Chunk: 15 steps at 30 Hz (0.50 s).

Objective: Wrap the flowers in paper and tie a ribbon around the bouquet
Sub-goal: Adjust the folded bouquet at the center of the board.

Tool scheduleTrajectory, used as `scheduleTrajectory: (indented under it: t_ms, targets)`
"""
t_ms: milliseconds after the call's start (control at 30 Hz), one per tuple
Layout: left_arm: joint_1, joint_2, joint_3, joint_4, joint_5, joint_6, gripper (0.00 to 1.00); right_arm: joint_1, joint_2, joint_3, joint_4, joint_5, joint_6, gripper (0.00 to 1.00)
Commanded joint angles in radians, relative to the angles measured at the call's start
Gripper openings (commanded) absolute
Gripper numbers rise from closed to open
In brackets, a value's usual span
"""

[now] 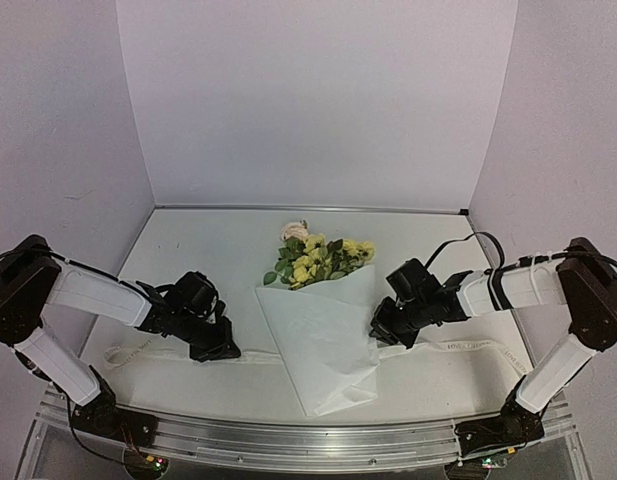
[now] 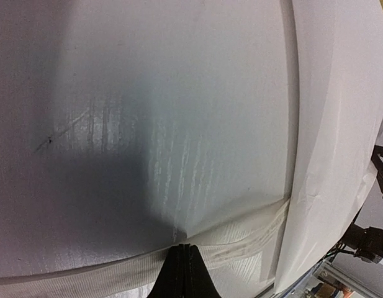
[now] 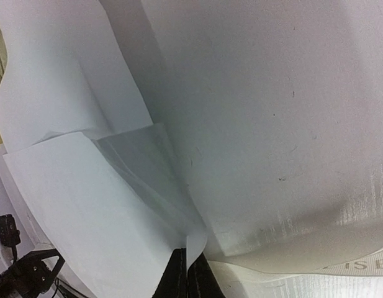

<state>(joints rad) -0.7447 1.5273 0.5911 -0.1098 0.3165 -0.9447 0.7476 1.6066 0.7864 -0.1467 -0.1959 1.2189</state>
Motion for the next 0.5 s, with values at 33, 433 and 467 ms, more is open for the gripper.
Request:
scheduleTrajectory:
  t_ms: [33, 433, 467]
  targets:
    - [-0.020, 0.032, -0.009, 0.035, -0.027, -0.015, 0.01, 0.021, -0.037, 0.000, 0.005, 0.019, 0.118, 0.01]
    - [-0.022, 0.023, -0.025, 0.033, -0.042, -0.024, 0.00, 0.045, -0.088, -0.041, 0.113, 0.009, 0.275, 0.00]
    - [-0.022, 0.021, -0.025, 0.028, -0.043, -0.025, 0.00, 0.048, -0.083, -0.045, 0.129, 0.005, 0.289, 0.00]
